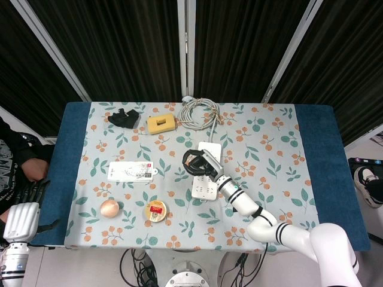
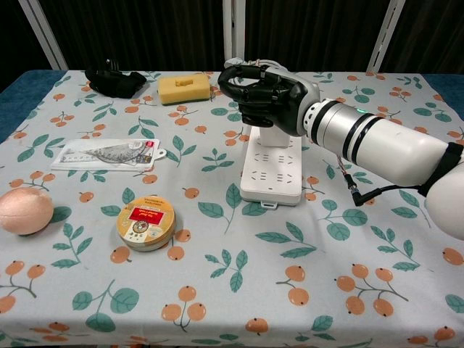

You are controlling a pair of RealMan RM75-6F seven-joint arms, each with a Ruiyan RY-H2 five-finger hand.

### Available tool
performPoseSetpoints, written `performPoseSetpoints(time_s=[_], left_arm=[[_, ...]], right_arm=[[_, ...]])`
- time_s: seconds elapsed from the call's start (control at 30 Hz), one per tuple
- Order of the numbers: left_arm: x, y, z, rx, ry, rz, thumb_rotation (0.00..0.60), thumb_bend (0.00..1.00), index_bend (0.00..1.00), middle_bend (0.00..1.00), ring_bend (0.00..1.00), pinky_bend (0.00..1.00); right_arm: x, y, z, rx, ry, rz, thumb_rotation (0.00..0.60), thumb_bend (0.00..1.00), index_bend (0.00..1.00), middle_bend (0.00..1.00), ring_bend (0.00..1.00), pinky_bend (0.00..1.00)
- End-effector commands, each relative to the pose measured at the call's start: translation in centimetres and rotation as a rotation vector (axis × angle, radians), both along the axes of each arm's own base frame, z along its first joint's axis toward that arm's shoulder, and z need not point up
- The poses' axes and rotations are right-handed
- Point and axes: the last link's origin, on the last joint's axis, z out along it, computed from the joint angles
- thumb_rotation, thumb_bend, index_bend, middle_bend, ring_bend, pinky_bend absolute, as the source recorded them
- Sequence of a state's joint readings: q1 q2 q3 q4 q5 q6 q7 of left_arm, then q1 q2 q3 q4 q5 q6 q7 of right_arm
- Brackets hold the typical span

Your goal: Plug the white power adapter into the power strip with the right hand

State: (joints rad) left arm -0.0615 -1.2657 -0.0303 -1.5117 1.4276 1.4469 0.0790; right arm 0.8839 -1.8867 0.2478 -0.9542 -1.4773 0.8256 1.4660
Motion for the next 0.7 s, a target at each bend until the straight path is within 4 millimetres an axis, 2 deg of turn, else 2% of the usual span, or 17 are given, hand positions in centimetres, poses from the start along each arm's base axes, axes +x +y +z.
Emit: performPoseSetpoints(time_s=[0.03, 0.47, 0.7], left_arm=[[0.0, 0.0, 0.0, 0.000, 0.000, 0.000, 0.600, 0.00, 0.08, 0.03, 0.00, 0.00], [0.0, 0.0, -0.1, -0.004, -0.001, -0.002, 0.600, 0.00, 0.08, 0.03, 0.00, 0.00], [0.0, 0.0, 0.0, 0.000, 0.000, -0.005, 0.600, 0.00, 0.08, 0.03, 0.00, 0.00]], right_arm=[[-0.1, 0.0, -0.1, 0.001, 0.003, -0.006, 0.600, 0.93, 1.00, 1.00, 1.00, 1.00], [-0.6, 0.0, -0.1, -0.003, 0.001, -0.021, 0.600, 0.93, 1.00, 1.00, 1.00, 1.00], [-0.1, -0.2, 2.0, -0.077, -0.054, 0.006, 0.600, 0.93, 1.00, 1.00, 1.00, 1.00]])
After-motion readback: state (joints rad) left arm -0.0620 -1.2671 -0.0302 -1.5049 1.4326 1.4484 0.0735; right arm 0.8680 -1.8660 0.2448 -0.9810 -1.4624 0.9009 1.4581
